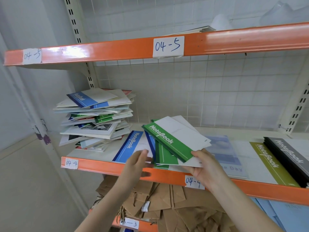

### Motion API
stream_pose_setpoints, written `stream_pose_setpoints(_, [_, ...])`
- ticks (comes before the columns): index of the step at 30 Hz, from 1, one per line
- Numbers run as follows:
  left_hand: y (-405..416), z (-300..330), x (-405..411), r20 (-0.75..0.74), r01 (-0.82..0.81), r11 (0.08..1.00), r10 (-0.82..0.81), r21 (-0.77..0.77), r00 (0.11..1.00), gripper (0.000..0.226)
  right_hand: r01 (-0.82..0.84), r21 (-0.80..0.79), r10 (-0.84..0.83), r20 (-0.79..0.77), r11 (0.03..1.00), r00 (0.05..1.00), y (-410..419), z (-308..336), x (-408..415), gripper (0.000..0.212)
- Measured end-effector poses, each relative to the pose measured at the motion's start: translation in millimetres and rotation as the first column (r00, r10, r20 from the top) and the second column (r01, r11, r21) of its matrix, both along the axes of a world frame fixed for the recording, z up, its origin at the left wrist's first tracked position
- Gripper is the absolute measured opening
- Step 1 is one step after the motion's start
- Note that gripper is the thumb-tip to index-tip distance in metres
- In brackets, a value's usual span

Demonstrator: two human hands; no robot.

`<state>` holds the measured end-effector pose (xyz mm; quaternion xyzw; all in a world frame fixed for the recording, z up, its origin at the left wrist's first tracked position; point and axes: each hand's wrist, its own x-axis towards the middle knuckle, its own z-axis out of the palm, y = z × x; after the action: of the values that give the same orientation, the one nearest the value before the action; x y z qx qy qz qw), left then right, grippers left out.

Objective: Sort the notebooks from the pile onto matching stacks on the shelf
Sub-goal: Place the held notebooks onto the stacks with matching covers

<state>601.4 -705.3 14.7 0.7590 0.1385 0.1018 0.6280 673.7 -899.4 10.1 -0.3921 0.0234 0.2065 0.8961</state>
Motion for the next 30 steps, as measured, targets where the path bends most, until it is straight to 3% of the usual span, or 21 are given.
stream_pose_setpoints(2, [-21, 8, -4, -0.050, 0.054, 0.877, -0.088, -0.478, 0.995, 0.037, -0.044, -0.025, 0.044, 0.029, 0.999, 0.999, 5, -2, -7, 0.029])
stream_pose_setpoints(4, [-30, 8, -6, -0.004, 0.084, 0.774, -0.112, -0.627, 0.994, 0.027, -0.090, -0.080, 0.097, 0.082, 0.993, 0.992, 7, -5, -13, 0.030])
stream_pose_setpoints(7, [-28, 1, -9, 0.005, 0.064, 0.744, -0.081, -0.665, 0.997, 0.021, -0.083, -0.242, 0.119, 0.140, 0.967, 0.983, 5, -9, -17, 0.029])
stream_pose_setpoints(12, [-12, -15, -14, -0.081, -0.030, 0.728, -0.034, -0.685, 0.996, 0.043, 0.201, -0.544, -0.062, 0.262, 0.815, 0.963, -8, -2, -1, 0.029])
stream_pose_setpoints(16, [-1, -18, -19, -0.062, -0.037, 0.749, -0.006, -0.661, 0.998, 0.041, 0.192, -0.763, 0.115, 0.329, 0.617, 0.937, -14, 7, 7, 0.015])
stream_pose_setpoints(21, [9, -15, -21, -0.032, -0.032, 0.719, 0.014, -0.694, 0.999, 0.042, 0.171, -0.836, 0.213, 0.322, 0.522, 0.923, -11, 6, 8, 0.014])
stream_pose_setpoints(25, [7, -15, -22, 0.025, 0.070, 0.728, -0.073, -0.682, 0.997, 0.040, 0.117, -0.815, 0.237, 0.298, 0.568, 0.924, -5, 9, 5, 0.025])
stream_pose_setpoints(27, [6, -17, -20, 0.027, 0.078, 0.723, -0.082, -0.686, 0.996, 0.042, 0.093, -0.834, 0.283, 0.287, 0.544, 0.915, -3, 15, 4, 0.027])
stream_pose_setpoints(30, [7, -19, -18, 0.034, 0.083, 0.714, -0.084, -0.695, 0.996, 0.046, 0.198, -0.848, 0.283, 0.370, 0.492, 0.885, -1, 20, 9, 0.024])
